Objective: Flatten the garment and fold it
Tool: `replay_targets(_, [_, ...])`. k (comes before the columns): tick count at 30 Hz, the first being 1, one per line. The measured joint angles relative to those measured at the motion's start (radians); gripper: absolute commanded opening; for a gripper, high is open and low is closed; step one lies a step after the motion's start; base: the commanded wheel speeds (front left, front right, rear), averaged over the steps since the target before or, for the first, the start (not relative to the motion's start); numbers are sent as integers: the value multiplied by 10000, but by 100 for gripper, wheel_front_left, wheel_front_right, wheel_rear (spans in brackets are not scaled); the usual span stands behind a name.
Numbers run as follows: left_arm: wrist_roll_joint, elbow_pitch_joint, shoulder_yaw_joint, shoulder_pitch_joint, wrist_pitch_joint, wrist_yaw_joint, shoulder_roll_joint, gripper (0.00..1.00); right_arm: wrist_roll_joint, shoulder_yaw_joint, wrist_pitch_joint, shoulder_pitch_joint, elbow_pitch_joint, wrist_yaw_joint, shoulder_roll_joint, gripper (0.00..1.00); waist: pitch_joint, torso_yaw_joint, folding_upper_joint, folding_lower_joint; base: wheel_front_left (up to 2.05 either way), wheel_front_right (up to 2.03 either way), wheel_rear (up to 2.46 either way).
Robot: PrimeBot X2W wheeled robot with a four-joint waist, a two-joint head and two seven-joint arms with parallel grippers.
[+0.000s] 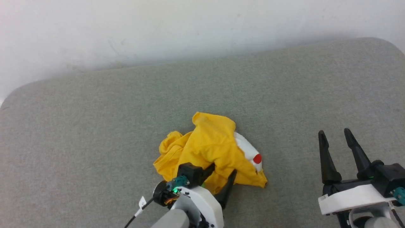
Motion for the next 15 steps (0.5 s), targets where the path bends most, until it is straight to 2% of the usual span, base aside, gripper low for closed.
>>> replay_targets(6, [458,-1373,224,-4,-702,598,0,100,-10,44,19,90,23,0,4,100,-251,314,0,0,0,0,0])
replay_targets(11, [1070,-3521,1709,399,-723,1237,109,100,-17,65,117,210,-23,0,4,100,-552,610,0,0,0,0,0])
replay_targets(15, [1342,-4527,3087,1318,-721,1691,251,100,-19,56,207,369,-92,0,6,100,-734,833,0,-1,0,0,0])
